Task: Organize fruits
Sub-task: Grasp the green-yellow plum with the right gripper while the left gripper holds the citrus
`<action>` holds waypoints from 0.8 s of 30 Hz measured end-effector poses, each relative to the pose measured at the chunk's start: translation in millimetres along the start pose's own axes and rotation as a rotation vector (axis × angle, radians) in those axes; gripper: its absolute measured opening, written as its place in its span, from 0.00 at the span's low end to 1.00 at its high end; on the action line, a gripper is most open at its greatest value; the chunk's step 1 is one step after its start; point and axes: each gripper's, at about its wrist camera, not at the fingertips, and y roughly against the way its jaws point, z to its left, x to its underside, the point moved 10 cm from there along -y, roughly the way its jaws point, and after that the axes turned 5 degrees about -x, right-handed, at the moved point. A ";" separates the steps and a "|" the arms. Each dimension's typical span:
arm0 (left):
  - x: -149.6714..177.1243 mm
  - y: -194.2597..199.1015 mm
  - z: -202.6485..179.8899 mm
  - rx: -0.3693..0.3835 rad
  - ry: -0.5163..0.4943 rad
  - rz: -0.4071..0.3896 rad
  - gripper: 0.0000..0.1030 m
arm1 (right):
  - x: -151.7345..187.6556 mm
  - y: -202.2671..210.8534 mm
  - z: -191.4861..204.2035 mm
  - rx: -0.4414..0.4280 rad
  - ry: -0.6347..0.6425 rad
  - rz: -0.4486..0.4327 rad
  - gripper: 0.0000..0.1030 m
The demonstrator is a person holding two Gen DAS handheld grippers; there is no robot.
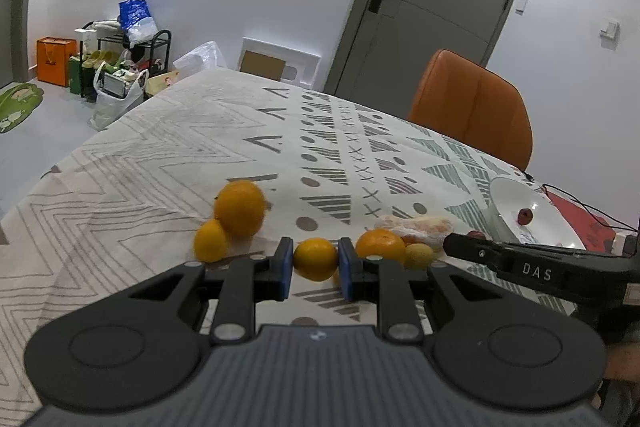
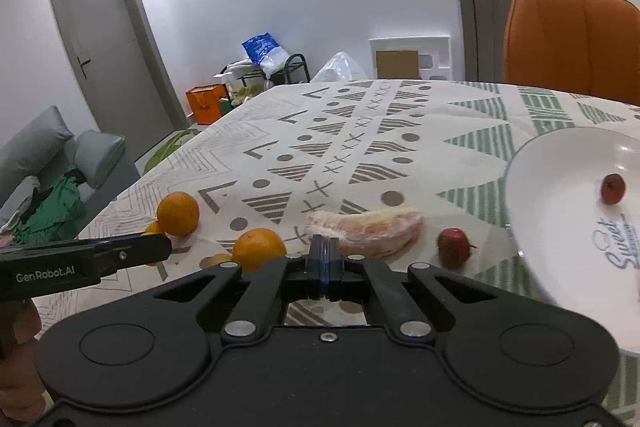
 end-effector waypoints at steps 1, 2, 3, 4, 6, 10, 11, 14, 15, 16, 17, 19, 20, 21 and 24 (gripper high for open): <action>-0.1 0.1 -2.0 0.002 -0.004 -0.001 0.22 | 1.1 0.7 -1.6 0.001 -0.005 0.004 0.00; 0.1 0.1 -3.1 0.003 -0.005 -0.002 0.22 | 2.9 1.3 -2.9 0.003 -0.008 0.009 0.00; 0.1 0.1 -4.3 0.004 -0.006 -0.002 0.22 | 4.7 1.0 -3.9 0.004 -0.012 0.017 0.00; 0.4 -0.2 -5.1 0.004 -0.006 -0.001 0.22 | 7.2 0.9 -5.5 0.007 -0.025 0.028 0.07; 1.6 -0.3 -5.5 0.005 -0.005 0.000 0.22 | 10.8 0.3 -5.8 0.006 -0.031 0.037 0.13; 3.9 -1.2 -4.3 0.001 -0.007 0.007 0.22 | 12.7 -1.6 -2.7 0.005 -0.020 0.039 0.32; 3.9 -1.0 -3.0 0.000 -0.006 0.007 0.22 | 13.2 -3.4 -1.8 0.004 -0.019 0.041 0.36; 2.6 -0.5 1.5 -0.007 0.001 0.004 0.22 | 13.4 -10.0 1.7 0.008 -0.008 0.048 0.44; 2.2 -0.3 3.0 -0.008 0.004 0.004 0.22 | 13.8 -12.9 3.0 0.006 -0.006 0.052 0.44; 2.1 -0.5 3.7 -0.010 0.007 0.005 0.22 | 13.9 -16.0 4.3 0.005 -0.002 0.056 0.44; 2.0 -0.5 4.6 -0.010 0.009 0.005 0.22 | 13.8 -18.8 5.7 0.005 0.004 0.058 0.43; 1.9 -0.4 5.1 -0.010 0.010 0.006 0.22 | 13.5 -23.8 7.8 0.001 0.013 0.059 0.25; 2.0 -0.4 5.1 -0.009 0.009 0.005 0.22 | 13.8 -26.2 8.3 -0.003 0.014 0.064 0.23; 1.9 -0.4 4.7 -0.008 0.006 0.005 0.22 | 13.7 -26.9 8.3 -0.004 0.011 0.065 0.23; 1.5 -1.8 -0.3 -0.001 -0.004 0.009 0.22 | 11.4 -19.5 9.5 -0.008 0.018 0.045 0.23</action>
